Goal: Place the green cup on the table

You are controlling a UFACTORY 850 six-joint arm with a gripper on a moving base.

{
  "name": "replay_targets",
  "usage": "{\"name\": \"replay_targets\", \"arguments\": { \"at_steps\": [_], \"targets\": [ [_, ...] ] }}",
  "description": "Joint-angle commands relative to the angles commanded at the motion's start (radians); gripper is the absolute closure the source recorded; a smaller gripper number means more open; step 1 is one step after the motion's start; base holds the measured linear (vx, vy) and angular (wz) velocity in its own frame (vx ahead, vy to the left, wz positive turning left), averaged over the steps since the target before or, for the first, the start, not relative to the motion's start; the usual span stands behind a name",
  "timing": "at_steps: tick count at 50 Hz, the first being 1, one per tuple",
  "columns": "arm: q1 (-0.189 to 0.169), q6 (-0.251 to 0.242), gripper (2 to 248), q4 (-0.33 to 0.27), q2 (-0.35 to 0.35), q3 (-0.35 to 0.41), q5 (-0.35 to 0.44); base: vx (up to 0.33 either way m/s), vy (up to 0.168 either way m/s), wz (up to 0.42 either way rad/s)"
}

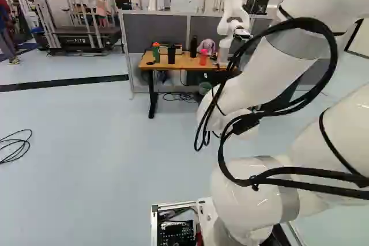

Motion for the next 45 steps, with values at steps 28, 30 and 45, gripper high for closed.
{"name": "replay_targets", "arguments": {
  "at_steps": [28, 30, 45],
  "targets": [
    [0.000, 0.000, 126, 0.000, 0.000, 0.000, 0.000, 0.233, 0.064, -0.065],
    [0.000, 0.000, 126, 0.000, 0.000, 0.000, 0.000, 0.414, 0.097, -0.035],
    [0.000, 0.000, 126, 0.000, 0.000, 0.000, 0.000, 0.393, 0.036, -0.034]
  ]
}}
